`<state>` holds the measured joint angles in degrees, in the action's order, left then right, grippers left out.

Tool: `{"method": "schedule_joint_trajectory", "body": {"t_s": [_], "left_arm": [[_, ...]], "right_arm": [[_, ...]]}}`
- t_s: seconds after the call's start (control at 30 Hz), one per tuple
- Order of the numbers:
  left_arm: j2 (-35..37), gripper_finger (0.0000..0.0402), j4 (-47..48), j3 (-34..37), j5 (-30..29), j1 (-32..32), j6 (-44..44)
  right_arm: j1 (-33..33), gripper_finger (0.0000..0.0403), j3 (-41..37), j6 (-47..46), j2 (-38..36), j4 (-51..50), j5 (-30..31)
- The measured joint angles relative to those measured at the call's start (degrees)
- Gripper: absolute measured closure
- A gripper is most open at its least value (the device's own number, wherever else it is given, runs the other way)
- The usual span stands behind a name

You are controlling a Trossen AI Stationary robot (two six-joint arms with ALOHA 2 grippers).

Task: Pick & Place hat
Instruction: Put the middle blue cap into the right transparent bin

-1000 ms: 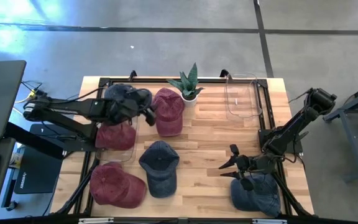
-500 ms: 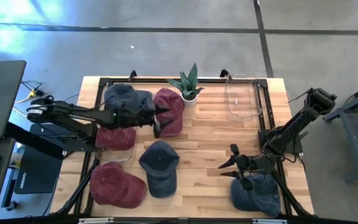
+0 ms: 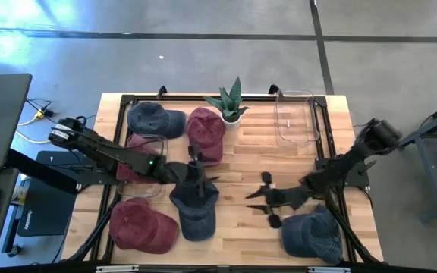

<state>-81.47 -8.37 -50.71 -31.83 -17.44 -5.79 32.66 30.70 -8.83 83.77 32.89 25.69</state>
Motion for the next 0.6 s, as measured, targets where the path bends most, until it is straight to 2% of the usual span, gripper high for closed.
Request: {"method": "schedule_joint_trajectory", "body": {"t_s": [0.13, 0.23, 0.33, 0.43, 0.6], "left_arm": [[0.7, 0.0126, 14.6, -5.9, -12.7, -2.6, 5.9], [2.1, 0.0126, 22.4, -7.7, -18.9, -4.0, 12.1], [3.2, 0.0126, 30.4, -7.5, -19.8, -4.1, 18.7], [4.3, 0.0126, 37.1, -7.4, -20.4, -3.9, 25.3], [5.3, 0.0126, 38.1, -5.8, -20.4, -4.0, 27.4]], "right_arm": [[-4.9, 0.0253, 7.2, 4.7, 8.5, 0.0, -1.2], [-8.3, 0.0219, 12.4, 4.8, 14.1, -0.7, -2.1], [-11.3, 0.019, 17.6, 4.5, 19.1, -3.9, -2.3], [-13.7, 0.0178, 22.9, 6.1, 23.9, -7.7, -5.1], [-15.7, 0.0189, 30.6, 9.4, 30.7, -11.6, -5.1]]}}
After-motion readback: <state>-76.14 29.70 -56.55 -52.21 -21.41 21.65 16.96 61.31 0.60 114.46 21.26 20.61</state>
